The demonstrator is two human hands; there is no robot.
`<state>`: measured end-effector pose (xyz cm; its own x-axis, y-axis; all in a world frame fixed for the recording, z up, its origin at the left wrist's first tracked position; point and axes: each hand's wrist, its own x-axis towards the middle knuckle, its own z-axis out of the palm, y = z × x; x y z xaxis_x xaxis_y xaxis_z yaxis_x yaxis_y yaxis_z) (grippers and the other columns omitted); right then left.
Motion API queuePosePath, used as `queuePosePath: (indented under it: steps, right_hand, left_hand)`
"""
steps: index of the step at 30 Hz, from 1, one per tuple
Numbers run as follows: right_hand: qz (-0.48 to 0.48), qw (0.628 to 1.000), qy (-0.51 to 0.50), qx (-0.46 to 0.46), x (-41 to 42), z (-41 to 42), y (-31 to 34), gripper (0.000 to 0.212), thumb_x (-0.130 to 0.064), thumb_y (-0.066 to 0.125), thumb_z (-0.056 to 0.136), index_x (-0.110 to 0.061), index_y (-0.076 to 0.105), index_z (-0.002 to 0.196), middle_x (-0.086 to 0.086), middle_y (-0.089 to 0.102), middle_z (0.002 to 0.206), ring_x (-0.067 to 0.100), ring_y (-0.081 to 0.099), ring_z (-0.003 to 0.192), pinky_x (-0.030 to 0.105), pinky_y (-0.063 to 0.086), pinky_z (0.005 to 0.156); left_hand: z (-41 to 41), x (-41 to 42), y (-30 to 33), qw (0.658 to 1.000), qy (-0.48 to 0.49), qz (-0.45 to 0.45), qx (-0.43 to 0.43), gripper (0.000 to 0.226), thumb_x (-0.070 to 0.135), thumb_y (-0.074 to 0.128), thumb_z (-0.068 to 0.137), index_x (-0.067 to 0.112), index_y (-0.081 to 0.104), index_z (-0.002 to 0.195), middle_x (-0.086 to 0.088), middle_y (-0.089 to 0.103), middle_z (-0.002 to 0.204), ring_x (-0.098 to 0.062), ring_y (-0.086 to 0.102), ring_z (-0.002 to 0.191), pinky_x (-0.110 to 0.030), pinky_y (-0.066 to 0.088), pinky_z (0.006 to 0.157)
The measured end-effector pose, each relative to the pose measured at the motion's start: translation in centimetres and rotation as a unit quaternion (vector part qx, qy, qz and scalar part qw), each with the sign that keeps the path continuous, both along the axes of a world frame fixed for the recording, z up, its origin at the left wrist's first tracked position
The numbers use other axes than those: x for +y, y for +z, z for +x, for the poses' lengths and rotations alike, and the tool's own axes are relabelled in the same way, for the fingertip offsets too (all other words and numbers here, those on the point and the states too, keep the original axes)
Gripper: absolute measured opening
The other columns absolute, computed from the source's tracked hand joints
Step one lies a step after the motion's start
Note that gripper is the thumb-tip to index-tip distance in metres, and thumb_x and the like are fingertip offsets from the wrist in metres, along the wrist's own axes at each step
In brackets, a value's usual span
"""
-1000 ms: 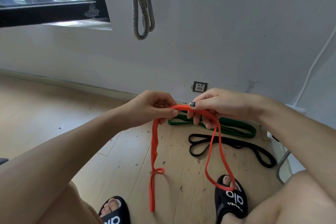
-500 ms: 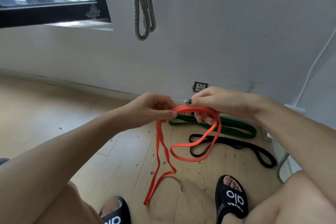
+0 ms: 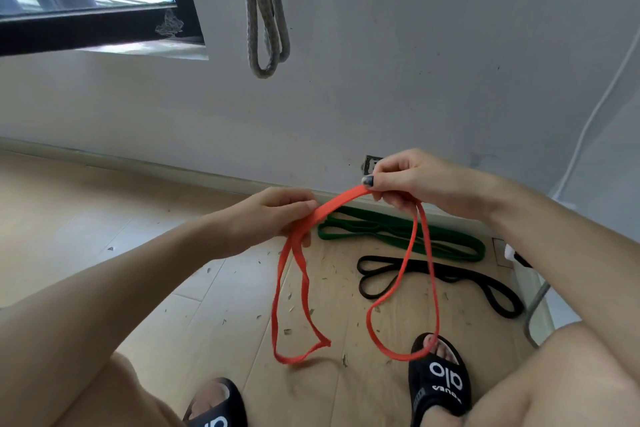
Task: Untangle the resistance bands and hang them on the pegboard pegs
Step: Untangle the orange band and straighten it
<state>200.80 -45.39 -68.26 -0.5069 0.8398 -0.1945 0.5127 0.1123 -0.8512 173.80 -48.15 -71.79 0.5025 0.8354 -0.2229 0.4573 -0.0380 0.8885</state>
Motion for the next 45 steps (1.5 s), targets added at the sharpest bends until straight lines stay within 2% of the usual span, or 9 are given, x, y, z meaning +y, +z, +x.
queuePosePath:
  steps: [4,8,14,18,26,30,36,40,45]
  right_hand:
    - [-0.003,1.0,-0.015,-0.001,0.2,0.3,0.2,0.03,-0.025,0.059,0.103,-0.004,0.066,0.082,0.0,0.051,0.055,0.015,0.043,0.05,0.026,0.037,0.048]
    - [-0.008,1.0,-0.015,0.0,0.2,0.7,-0.1,0.031,-0.027,0.06,0.102,-0.004,0.068,0.082,0.0,0.051,0.056,0.015,0.042,0.052,0.029,0.035,0.05]
    - [0.004,1.0,-0.004,0.025,-0.1,0.2,0.5,0.03,-0.025,0.061,0.102,-0.003,0.067,0.082,-0.001,0.05,0.056,0.015,0.041,0.052,0.031,0.033,0.053]
    - [0.014,1.0,0.004,0.021,-0.3,-0.1,0.7,0.031,-0.026,0.062,0.101,-0.002,0.066,0.082,-0.002,0.05,0.054,0.014,0.04,0.05,0.032,0.033,0.054]
    - [0.019,1.0,-0.001,0.015,-0.5,0.3,0.9,0.031,-0.027,0.062,0.101,-0.005,0.068,0.079,-0.004,0.052,0.054,0.012,0.042,0.05,0.031,0.034,0.055]
    - [0.021,0.999,-0.012,0.022,-0.6,0.3,1.1,0.032,-0.026,0.062,0.101,-0.003,0.067,0.079,-0.003,0.05,0.053,0.013,0.04,0.049,0.03,0.034,0.053]
    - [0.03,0.999,-0.02,0.007,-0.6,0.4,1.0,0.032,-0.027,0.064,0.1,-0.002,0.069,0.08,-0.001,0.051,0.056,0.012,0.041,0.05,0.029,0.033,0.053]
    - [0.037,0.999,-0.024,0.022,-0.6,0.2,1.0,0.031,-0.026,0.065,0.099,-0.004,0.069,0.077,-0.003,0.05,0.054,0.013,0.04,0.049,0.028,0.032,0.052]
    - [0.045,0.997,-0.053,0.026,-0.3,0.8,1.1,0.03,-0.025,0.065,0.098,-0.005,0.069,0.076,-0.001,0.05,0.055,0.015,0.039,0.05,0.031,0.031,0.053]
  left_hand:
    - [0.5,-0.2,-0.1,1.0,0.003,0.012,-0.027,0.022,0.022,0.044,0.109,0.013,0.062,0.118,-0.004,0.063,0.086,-0.024,0.062,0.078,-0.042,0.059,0.083]
    - [0.4,0.3,0.0,0.997,0.032,0.052,-0.045,0.01,0.01,0.05,0.106,0.014,0.059,0.105,-0.002,0.066,0.082,-0.023,0.065,0.074,-0.04,0.059,0.077]
    - [1.2,0.6,-1.2,0.991,-0.029,0.112,0.062,0.017,0.043,0.072,0.092,0.032,0.058,0.097,0.007,0.059,0.084,-0.011,0.053,0.072,-0.03,0.049,0.07]
    - [2.3,0.9,-1.2,0.977,-0.019,0.176,0.121,0.018,0.041,0.07,0.094,0.027,0.058,0.09,0.004,0.062,0.081,-0.01,0.052,0.068,-0.038,0.054,0.069]
    - [1.8,0.9,-0.5,0.982,-0.016,0.161,0.094,0.023,0.036,0.072,0.089,0.017,0.061,0.084,-0.016,0.068,0.085,-0.037,0.067,0.083,-0.057,0.057,0.077]
    - [1.8,0.8,-0.3,0.991,-0.01,0.12,0.051,0.034,0.039,0.072,0.082,0.007,0.065,0.091,-0.013,0.073,0.089,-0.031,0.073,0.088,-0.055,0.059,0.087]
    - [1.5,0.7,-0.2,0.997,-0.013,0.069,0.033,0.033,0.05,0.068,0.082,0.016,0.071,0.084,-0.007,0.07,0.082,-0.03,0.067,0.085,-0.046,0.056,0.086]
    - [1.7,0.6,-0.3,0.996,-0.023,0.068,0.045,0.028,0.034,0.069,0.097,0.007,0.074,0.093,-0.007,0.071,0.081,-0.021,0.07,0.079,-0.042,0.058,0.084]
    - [1.1,0.4,0.0,1.0,-0.002,0.02,-0.017,0.03,0.034,0.07,0.09,0.004,0.069,0.095,-0.008,0.074,0.091,-0.023,0.073,0.09,-0.04,0.06,0.094]
